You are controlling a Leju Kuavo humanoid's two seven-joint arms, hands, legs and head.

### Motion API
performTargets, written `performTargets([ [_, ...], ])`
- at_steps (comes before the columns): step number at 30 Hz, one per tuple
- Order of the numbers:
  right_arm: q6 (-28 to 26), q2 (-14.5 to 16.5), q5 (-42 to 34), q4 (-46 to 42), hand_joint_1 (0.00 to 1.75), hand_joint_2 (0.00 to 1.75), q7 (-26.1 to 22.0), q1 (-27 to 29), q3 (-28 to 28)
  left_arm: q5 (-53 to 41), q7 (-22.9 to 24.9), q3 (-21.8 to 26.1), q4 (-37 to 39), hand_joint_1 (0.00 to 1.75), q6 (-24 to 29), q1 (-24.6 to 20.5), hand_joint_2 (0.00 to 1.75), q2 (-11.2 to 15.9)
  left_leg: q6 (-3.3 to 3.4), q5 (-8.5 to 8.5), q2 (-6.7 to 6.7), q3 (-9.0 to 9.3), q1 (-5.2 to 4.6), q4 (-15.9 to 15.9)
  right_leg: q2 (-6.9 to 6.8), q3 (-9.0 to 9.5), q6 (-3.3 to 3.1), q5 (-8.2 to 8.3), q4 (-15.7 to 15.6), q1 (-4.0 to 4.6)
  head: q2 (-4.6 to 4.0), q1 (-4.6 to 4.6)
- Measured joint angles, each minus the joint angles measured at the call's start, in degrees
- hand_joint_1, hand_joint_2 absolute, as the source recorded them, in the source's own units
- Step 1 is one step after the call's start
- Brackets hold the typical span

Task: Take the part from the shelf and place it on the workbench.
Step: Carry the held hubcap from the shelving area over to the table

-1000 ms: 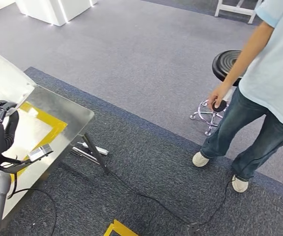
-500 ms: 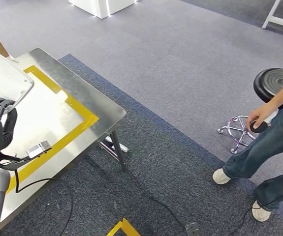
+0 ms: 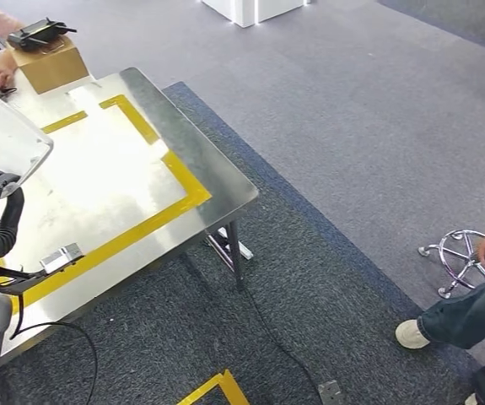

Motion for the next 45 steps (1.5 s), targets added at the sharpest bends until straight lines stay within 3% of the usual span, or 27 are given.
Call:
performTargets([
  [2,0.0,0.04,0.0,0.01,0.0,0.0,-0.01,-0.1,-0.02,0.04,0.02,0.02,0.01,1.75,0.01,-0.04,1.75,0.03,0.63,-0.2,0.67,0.64,-0.62,-1.6,-1.32,0.28,0.57,-0.32,-0.09,0.24,0.0,0.05],
  [3,-0.01,0.07,-0.01,0.01,0.0,0.0,-0.02,-0.17,-0.02,0.05,0.02,0.05,0.01,1.75,0.0,0.01,1.75,0.09,0.92,-0.13,-0.13,0.59,-0.55,-1.73,-2.01,0.5,0.85,-0.47,-0.2,0.26,0.0,0.08],
  [4,-0.01,0.09,-0.01,0.01,0.0,0.0,-0.04,-0.25,-0.02,0.08,0.02,0.1,0.0,1.75,0.01,0.06,1.75,0.15,1.19,-0.03,-0.84,0.69,-0.41,-1.96,-1.71,0.55,1.18,-0.81,-0.03,0.23,0.0,0.13],
  [6,-0.02,0.1,-0.01,0.01,0.0,0.0,-0.08,-0.43,-0.02,0.08,0.03,0.16,-0.01,1.75,0.0,-0.05,1.75,0.22,1.78,0.2,-2.09,0.96,0.05,-2.38,1.12,-0.67,1.72,-2.53,2.64,0.04,0.0,0.33],
  [8,-0.02,0.1,-0.03,0.05,0.0,0.0,-0.08,-0.34,-0.02,0.09,0.03,0.14,-0.01,1.75,0.0,-0.12,1.75,0.09,2.15,0.19,-3.36,1.02,0.31,-2.43,4.27,-4.63,2.0,-5.83,10.03,-0.21,0.0,0.6],
  [10,-0.02,0.1,-0.08,0.16,0.0,0.0,-0.07,-0.06,-0.02,0.08,0.03,0.09,0.0,1.75,0.0,0.08,1.75,-0.07,2.27,0.1,-4.92,1.07,0.34,-2.4,4.94,-8.43,2.17,-7.37,16.22,-0.27,0.0,0.72],
  [11,-0.02,0.1,-0.1,0.22,0.0,0.0,-0.07,0.02,-0.02,0.07,0.03,0.07,0.01,1.75,0.01,0.17,1.75,-0.1,2.24,0.06,-5.77,1.14,0.35,-2.37,5.04,-8.88,2.17,-6.23,16.07,-0.29,0.0,0.72],
  [12,-0.02,0.1,-0.13,0.27,0.0,0.0,-0.07,0.05,-0.02,0.07,0.03,0.04,0.01,1.75,0.0,0.21,1.75,-0.12,2.15,-0.01,-6.61,1.25,0.39,-2.33,5.31,-8.18,2.11,-4.08,13.65,-0.33,0.0,0.72],
  [14,-0.02,0.1,-0.16,0.34,0.0,0.0,-0.07,0.02,-0.02,0.07,0.04,0.03,0.02,1.75,0.01,0.17,1.75,-0.15,1.74,-0.28,-8.16,1.35,0.44,-2.1,7.6,-5.07,1.87,0.38,5.81,-0.58,0.0,0.73],
  [15,-0.02,0.1,-0.17,0.37,0.0,0.0,-0.07,0.0,-0.02,0.05,0.07,0.02,0.02,1.75,0.0,0.14,1.75,-0.17,1.44,-0.39,-8.87,1.23,0.51,-1.91,8.84,-3.63,1.69,1.37,2.87,-0.7,0.0,0.71],
  [17,-0.03,0.1,-0.2,0.43,0.0,0.0,-0.07,0.03,-0.02,-0.14,0.15,-0.01,0.04,1.75,-0.01,0.18,1.75,-0.15,0.69,-0.39,-10.22,0.79,0.73,-1.72,9.92,-2.35,1.25,1.27,0.69,-0.67,0.01,0.7],
  [19,-0.05,0.11,-0.23,0.45,0.0,0.0,-0.07,0.03,-0.03,-0.34,0.27,0.02,0.06,1.75,0.01,0.42,1.75,0.03,-0.01,-0.36,-11.04,0.53,0.97,-1.7,8.61,-1.93,0.65,1.26,0.32,-0.63,0.01,0.7],
  [21,-0.08,0.13,-0.22,0.47,0.0,0.0,-0.08,-0.07,-0.07,-0.38,0.45,0.1,0.07,1.75,0.01,0.47,1.75,0.34,-0.61,-1.84,-8.91,-0.53,0.84,0.7,7.1,-1.39,-0.1,1.27,-0.14,-0.8,0.0,0.44],
  [23,-0.09,0.15,-0.22,0.48,0.0,0.0,-0.09,-0.03,-0.09,-0.4,0.64,0.07,0.11,1.75,0.01,0.39,1.75,0.44,-1.12,-5.0,-5.71,-3.71,0.82,7.42,5.45,-0.92,-0.65,0.98,-0.32,-0.75,0.0,0.16],
  [25,-0.08,0.15,-0.23,0.53,0.0,0.0,-0.09,0.06,-0.11,-0.4,0.74,-0.04,0.21,1.75,0.0,0.58,1.75,0.39,-1.45,-6.85,-4.62,-6.81,1.04,13.46,3.76,-0.6,-0.83,0.6,-0.31,-0.65,0.0,0.13],
  [26,-0.07,0.15,-0.24,0.56,0.0,0.0,-0.09,0.06,-0.12,-0.4,0.78,-0.07,0.26,1.75,0.0,0.68,1.75,0.4,-1.52,-6.37,-4.42,-7.16,1.12,13.95,2.97,-0.43,-0.8,0.42,-0.3,-0.62,0.0,0.14],
  [28,-0.05,0.17,-0.23,0.58,0.0,0.0,-0.09,-0.04,-0.13,-0.4,0.88,-0.08,0.3,1.75,0.0,0.74,1.75,0.49,-1.38,-2.66,-3.45,-4.54,1.11,8.53,1.48,0.17,-0.59,-0.05,-0.3,-0.58,0.0,0.13],
  [30,0.01,0.2,-0.22,0.58,0.0,0.0,-0.09,-0.18,-0.14,-0.39,0.94,-0.1,0.31,1.75,0.0,0.66,1.75,0.57,-0.82,0.13,-0.7,-0.79,0.54,1.2,0.21,0.81,-0.15,-0.6,-0.3,-0.37,0.0,0.1],
  [32,0.07,0.21,-0.23,0.58,0.0,0.0,-0.1,-0.3,-0.15,-0.37,0.98,-0.14,0.32,1.75,0.0,0.57,1.75,0.61,-0.11,0.24,0.84,0.41,-0.1,-1.51,-1.06,1.18,0.41,-1.02,-0.37,0.0,0.01,0.15],
  [34,0.09,0.22,-0.25,0.58,0.0,0.0,-0.11,-0.43,-0.15,-0.36,1.01,-0.15,0.32,1.75,0.01,0.64,1.75,0.72,0.53,0.19,-0.18,0.25,-0.18,-1.71,-2.24,1.53,1.01,-1.38,-0.55,0.14,0.01,0.2],
  [35,0.11,0.22,-0.3,0.58,0.0,0.0,-0.16,-0.51,-0.15,-0.35,1.02,-0.15,0.32,1.75,0.0,0.66,1.75,0.78,0.82,0.22,-0.75,0.31,-0.02,-1.85,-1.68,1.53,1.37,-1.77,-0.33,0.06,0.01,0.25],
  [37,0.38,0.21,-0.62,0.58,0.0,0.0,-0.32,-0.64,-0.16,-0.35,1.03,-0.17,0.34,1.75,0.0,0.46,1.75,0.84,1.51,0.34,-1.71,0.49,0.38,-2.15,1.51,-0.11,1.95,-3.82,3.09,-0.2,0.0,0.5],
  [38,0.63,0.21,-0.9,0.58,0.0,0.0,-0.4,-0.61,-0.18,-0.35,1.04,-0.19,0.37,1.75,-0.01,0.33,1.75,0.79,1.75,0.31,-2.09,0.5,0.47,-2.15,3.41,-1.97,2.1,-5.4,6.59,-0.32,0.0,0.68],
  [40,1.08,0.21,-1.47,0.58,0.0,0.0,-0.43,-0.38,-0.27,-0.37,1.04,-0.24,0.51,1.75,-0.01,0.23,1.75,0.64,2.04,0.2,-2.93,0.52,0.46,-2.1,4.84,-6.38,2.22,-7.82,14.07,-0.39,0.0,0.9],
  [41,1.24,0.21,-1.65,0.59,0.0,0.0,-0.43,-0.24,-0.31,-0.39,1.04,-0.28,0.63,1.75,-0.01,0.22,1.75,0.56,2.09,0.12,-3.31,0.57,0.43,-2.07,4.96,-7.84,2.21,-7.64,15.81,-0.39,0.0,0.91],
  [42,1.36,0.21,-1.76,0.6,0.0,0.0,-0.43,-0.17,-0.34,-0.42,1.04,-0.33,0.77,1.75,-0.01,0.17,1.75,0.47,2.06,0.03,-3.65,0.67,0.41,-2.02,4.98,-8.25,2.15,-6.25,15.31,-0.38,0.0,0.91],
  [45,1.75,0.21,-1.78,0.6,0.0,0.0,-0.46,-0.3,-0.37,-0.68,1.1,-0.58,1.25,1.75,-0.01,-0.29,1.75,0.28,1.58,-0.42,-4.29,1.07,0.33,-1.77,5.23,-4.59,1.57,0.22,4.96,-0.35,0.0,0.91],
])
